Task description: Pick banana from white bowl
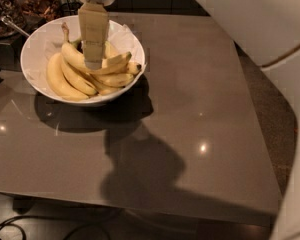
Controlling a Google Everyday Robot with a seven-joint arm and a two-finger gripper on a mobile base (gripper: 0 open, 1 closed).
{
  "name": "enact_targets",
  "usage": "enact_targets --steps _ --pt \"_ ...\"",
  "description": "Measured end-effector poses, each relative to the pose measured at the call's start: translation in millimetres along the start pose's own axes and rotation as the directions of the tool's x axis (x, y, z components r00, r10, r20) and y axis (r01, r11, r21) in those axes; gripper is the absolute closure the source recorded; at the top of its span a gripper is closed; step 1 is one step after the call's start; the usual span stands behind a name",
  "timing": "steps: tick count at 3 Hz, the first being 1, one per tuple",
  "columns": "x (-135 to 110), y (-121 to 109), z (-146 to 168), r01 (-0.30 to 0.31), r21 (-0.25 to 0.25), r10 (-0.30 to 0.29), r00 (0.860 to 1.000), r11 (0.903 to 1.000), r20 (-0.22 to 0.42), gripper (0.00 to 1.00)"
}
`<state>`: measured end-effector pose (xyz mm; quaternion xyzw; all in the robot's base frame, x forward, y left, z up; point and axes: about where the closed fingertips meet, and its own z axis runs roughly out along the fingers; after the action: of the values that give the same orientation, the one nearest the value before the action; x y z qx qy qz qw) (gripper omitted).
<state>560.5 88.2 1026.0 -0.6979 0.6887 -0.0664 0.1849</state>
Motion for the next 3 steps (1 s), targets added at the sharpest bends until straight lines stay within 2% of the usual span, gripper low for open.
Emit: enact_targets --steps 1,3 --pt "-22 -6 24 0.011 -0.039 -0.011 1.000 0.9992 -0.003 0.00" --pt "-32 -24 74 -0.064 -0.143 0.065 0.998 0.9877 0.002 0.15"
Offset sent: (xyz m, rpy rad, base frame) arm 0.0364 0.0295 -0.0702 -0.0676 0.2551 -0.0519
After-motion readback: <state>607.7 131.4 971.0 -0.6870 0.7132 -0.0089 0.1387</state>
